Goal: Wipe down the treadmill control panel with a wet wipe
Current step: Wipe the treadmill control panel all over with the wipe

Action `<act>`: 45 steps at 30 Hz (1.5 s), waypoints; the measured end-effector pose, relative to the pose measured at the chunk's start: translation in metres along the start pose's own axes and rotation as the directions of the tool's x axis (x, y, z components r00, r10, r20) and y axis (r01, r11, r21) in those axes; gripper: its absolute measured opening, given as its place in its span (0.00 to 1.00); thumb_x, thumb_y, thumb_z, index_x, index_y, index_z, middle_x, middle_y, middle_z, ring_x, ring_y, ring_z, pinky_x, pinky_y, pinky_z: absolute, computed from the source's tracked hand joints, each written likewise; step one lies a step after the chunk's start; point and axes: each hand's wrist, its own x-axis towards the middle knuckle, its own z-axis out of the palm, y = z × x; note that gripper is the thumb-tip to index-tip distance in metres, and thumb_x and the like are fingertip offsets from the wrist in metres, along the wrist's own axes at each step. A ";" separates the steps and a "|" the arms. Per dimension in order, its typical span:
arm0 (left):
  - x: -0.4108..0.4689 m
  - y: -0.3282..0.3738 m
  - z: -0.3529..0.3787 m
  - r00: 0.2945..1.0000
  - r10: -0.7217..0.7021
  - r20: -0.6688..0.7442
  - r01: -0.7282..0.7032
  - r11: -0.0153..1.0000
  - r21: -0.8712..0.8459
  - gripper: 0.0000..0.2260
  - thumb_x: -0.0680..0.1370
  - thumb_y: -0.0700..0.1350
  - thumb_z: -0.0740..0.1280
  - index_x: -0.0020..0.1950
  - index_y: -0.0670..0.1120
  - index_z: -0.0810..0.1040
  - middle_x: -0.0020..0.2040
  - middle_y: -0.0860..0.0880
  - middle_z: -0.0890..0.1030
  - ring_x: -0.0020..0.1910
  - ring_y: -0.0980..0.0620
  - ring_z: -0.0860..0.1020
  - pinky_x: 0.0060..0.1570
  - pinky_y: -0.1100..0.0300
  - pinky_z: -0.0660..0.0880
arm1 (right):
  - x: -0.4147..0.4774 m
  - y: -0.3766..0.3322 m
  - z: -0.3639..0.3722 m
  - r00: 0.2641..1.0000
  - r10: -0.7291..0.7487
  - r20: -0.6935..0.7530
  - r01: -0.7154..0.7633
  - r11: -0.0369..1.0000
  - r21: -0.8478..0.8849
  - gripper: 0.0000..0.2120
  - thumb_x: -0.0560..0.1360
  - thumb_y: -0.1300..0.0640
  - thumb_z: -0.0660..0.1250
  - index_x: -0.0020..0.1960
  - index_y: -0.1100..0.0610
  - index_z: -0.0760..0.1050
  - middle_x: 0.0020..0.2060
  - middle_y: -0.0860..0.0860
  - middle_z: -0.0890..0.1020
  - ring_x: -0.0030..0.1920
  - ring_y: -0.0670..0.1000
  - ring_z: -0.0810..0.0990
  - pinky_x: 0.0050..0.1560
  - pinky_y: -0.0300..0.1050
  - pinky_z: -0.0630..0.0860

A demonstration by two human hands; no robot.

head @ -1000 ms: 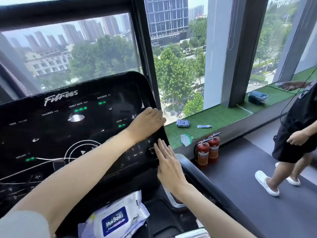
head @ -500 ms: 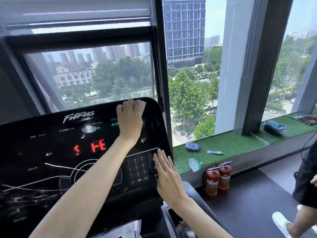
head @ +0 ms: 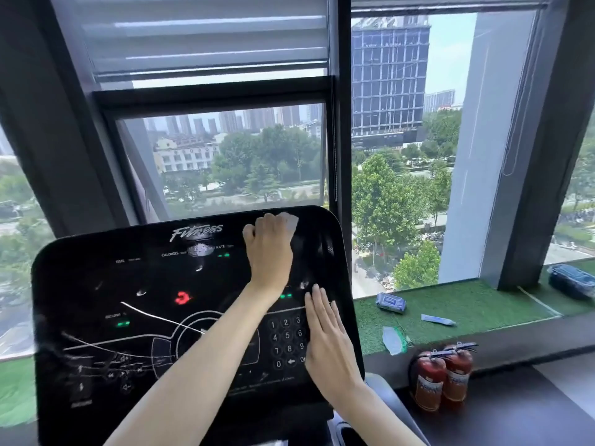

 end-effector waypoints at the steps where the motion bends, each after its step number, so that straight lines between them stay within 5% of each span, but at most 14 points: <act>1: 0.002 0.013 0.003 0.996 0.090 -0.001 -0.090 0.996 0.014 0.13 0.68 0.32 0.68 0.49 0.45 0.74 0.37 0.48 0.74 0.38 0.47 0.73 0.47 0.54 0.63 | 0.001 0.000 -0.001 1.000 0.006 -0.003 -0.006 1.000 -0.001 0.42 0.61 0.72 0.64 0.74 0.64 0.56 0.74 0.59 0.57 0.74 0.55 0.54 0.71 0.50 0.48; 4: 0.012 0.035 0.012 0.971 0.238 -0.001 -0.238 0.970 0.038 0.14 0.67 0.35 0.68 0.48 0.46 0.70 0.39 0.48 0.75 0.38 0.47 0.74 0.46 0.54 0.64 | 0.005 0.000 -0.005 1.000 0.020 0.005 -0.019 1.000 -0.020 0.42 0.60 0.71 0.66 0.73 0.65 0.58 0.73 0.60 0.59 0.74 0.56 0.56 0.70 0.50 0.50; 7: 0.023 0.034 0.009 0.973 0.222 0.070 -0.226 0.972 0.061 0.12 0.66 0.36 0.69 0.47 0.46 0.76 0.39 0.48 0.76 0.38 0.48 0.75 0.44 0.55 0.70 | 0.012 -0.005 -0.006 1.000 0.005 0.021 -0.004 0.999 -0.032 0.42 0.59 0.70 0.65 0.72 0.65 0.58 0.73 0.61 0.60 0.73 0.57 0.56 0.70 0.50 0.51; 13: 0.034 -0.016 -0.016 0.998 -0.042 0.047 0.041 0.998 0.040 0.15 0.62 0.29 0.71 0.43 0.43 0.74 0.36 0.47 0.74 0.34 0.47 0.72 0.39 0.56 0.68 | 0.024 -0.038 0.008 0.998 -0.048 0.052 0.050 0.998 -0.046 0.42 0.60 0.70 0.66 0.73 0.65 0.56 0.73 0.61 0.57 0.74 0.57 0.54 0.70 0.51 0.48; 18: 0.024 -0.093 -0.035 0.975 -0.208 0.076 0.201 0.975 0.095 0.12 0.69 0.32 0.69 0.49 0.44 0.77 0.42 0.47 0.76 0.40 0.46 0.74 0.46 0.53 0.67 | 0.031 -0.084 0.028 0.992 -0.116 0.054 0.117 0.993 -0.015 0.39 0.61 0.72 0.66 0.72 0.66 0.59 0.72 0.61 0.61 0.73 0.57 0.56 0.71 0.53 0.47; 25: 0.003 -0.194 -0.075 0.950 -0.306 -0.062 0.311 0.946 0.097 0.14 0.68 0.28 0.67 0.50 0.42 0.77 0.41 0.46 0.76 0.39 0.46 0.74 0.46 0.51 0.67 | 0.040 -0.139 0.050 0.974 -0.215 0.066 0.218 0.975 -0.051 0.39 0.62 0.72 0.65 0.72 0.66 0.59 0.72 0.61 0.60 0.73 0.57 0.58 0.69 0.56 0.49; 29: -0.003 -0.245 -0.097 0.866 -0.492 -0.085 0.498 0.863 0.084 0.10 0.74 0.31 0.62 0.51 0.41 0.76 0.43 0.45 0.75 0.42 0.44 0.74 0.51 0.50 0.64 | 0.044 -0.144 0.051 0.978 -0.201 0.050 0.204 0.977 -0.059 0.38 0.61 0.72 0.64 0.71 0.67 0.60 0.72 0.62 0.62 0.72 0.58 0.59 0.69 0.54 0.51; 35: -0.016 -0.270 -0.110 0.607 -0.777 -0.166 0.780 0.623 -0.062 0.05 0.77 0.35 0.61 0.48 0.43 0.74 0.47 0.45 0.76 0.45 0.44 0.75 0.56 0.47 0.65 | 0.050 -0.144 0.050 0.992 -0.123 -0.006 0.121 0.986 -0.118 0.30 0.70 0.63 0.44 0.69 0.68 0.63 0.70 0.63 0.64 0.71 0.59 0.62 0.69 0.52 0.50; 38: -0.031 -0.248 -0.105 0.889 -0.451 -0.075 0.457 0.882 0.114 0.09 0.69 0.30 0.68 0.44 0.43 0.76 0.40 0.47 0.76 0.39 0.46 0.74 0.47 0.53 0.66 | 0.051 -0.141 0.047 0.991 -0.136 0.014 0.137 0.980 -0.145 0.34 0.62 0.69 0.65 0.68 0.70 0.63 0.68 0.65 0.66 0.69 0.61 0.64 0.69 0.51 0.50; 40: -0.036 -0.256 -0.104 0.972 -0.231 -0.038 0.234 0.946 0.223 0.11 0.65 0.30 0.71 0.42 0.43 0.77 0.38 0.48 0.75 0.36 0.47 0.74 0.43 0.54 0.66 | 0.052 -0.135 0.044 0.984 -0.157 0.087 0.171 0.967 -0.187 0.42 0.52 0.74 0.71 0.67 0.71 0.65 0.67 0.66 0.67 0.68 0.62 0.66 0.68 0.52 0.50; 41: -0.037 -0.267 -0.105 0.960 -0.273 -0.058 0.279 0.934 0.221 0.10 0.67 0.31 0.71 0.42 0.43 0.77 0.38 0.48 0.75 0.37 0.47 0.75 0.43 0.53 0.67 | 0.053 -0.133 0.043 0.979 -0.172 0.106 0.191 0.959 -0.208 0.43 0.51 0.75 0.70 0.66 0.71 0.66 0.67 0.66 0.67 0.67 0.62 0.67 0.68 0.52 0.50; 44: -0.040 -0.284 -0.115 0.771 -0.622 -0.137 0.634 0.768 0.085 0.06 0.73 0.32 0.65 0.46 0.42 0.76 0.41 0.46 0.76 0.41 0.45 0.75 0.48 0.51 0.66 | 0.056 -0.127 0.041 0.971 -0.199 0.130 0.228 0.937 -0.265 0.44 0.49 0.75 0.70 0.66 0.71 0.66 0.67 0.66 0.68 0.67 0.62 0.68 0.68 0.52 0.50; 45: -0.040 -0.282 -0.115 0.791 -0.598 -0.130 0.611 0.784 0.113 0.06 0.73 0.32 0.66 0.45 0.41 0.76 0.41 0.46 0.76 0.41 0.45 0.75 0.47 0.51 0.67 | 0.056 -0.126 0.042 0.970 -0.204 0.131 0.234 0.932 -0.275 0.45 0.49 0.75 0.70 0.66 0.71 0.66 0.67 0.66 0.68 0.68 0.62 0.67 0.68 0.52 0.50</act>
